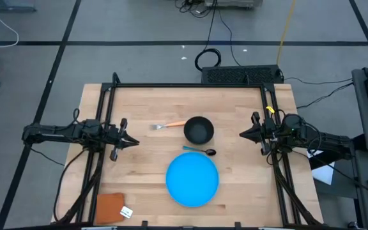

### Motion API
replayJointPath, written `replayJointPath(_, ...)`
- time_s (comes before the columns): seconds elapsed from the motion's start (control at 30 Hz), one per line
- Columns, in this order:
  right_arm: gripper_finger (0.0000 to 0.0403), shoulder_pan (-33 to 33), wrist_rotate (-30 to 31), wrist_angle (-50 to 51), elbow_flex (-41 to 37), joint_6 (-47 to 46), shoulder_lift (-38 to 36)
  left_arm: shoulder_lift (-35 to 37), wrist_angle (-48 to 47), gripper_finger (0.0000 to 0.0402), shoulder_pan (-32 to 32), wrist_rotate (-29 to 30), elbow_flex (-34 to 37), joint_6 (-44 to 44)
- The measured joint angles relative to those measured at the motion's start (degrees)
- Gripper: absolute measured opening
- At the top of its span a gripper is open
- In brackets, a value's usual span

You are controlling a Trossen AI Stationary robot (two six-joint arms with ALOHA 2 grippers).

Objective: Set table place

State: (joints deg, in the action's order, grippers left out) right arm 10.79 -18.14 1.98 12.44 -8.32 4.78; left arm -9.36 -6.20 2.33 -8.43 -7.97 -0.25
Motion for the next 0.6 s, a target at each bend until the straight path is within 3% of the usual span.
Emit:
replayJointPath(0.27,0.0,0.0,0.0,0.0,0.0,0.0,0.0,0.0,0.0,0.0037,0.0,0.0,0.0,0.1)
replayJointPath(0.6,0.0,0.0,0.0,0.0,0.0,0.0,0.0,0.0,0.0,0.0037,0.0,1.3,0.0,6.1)
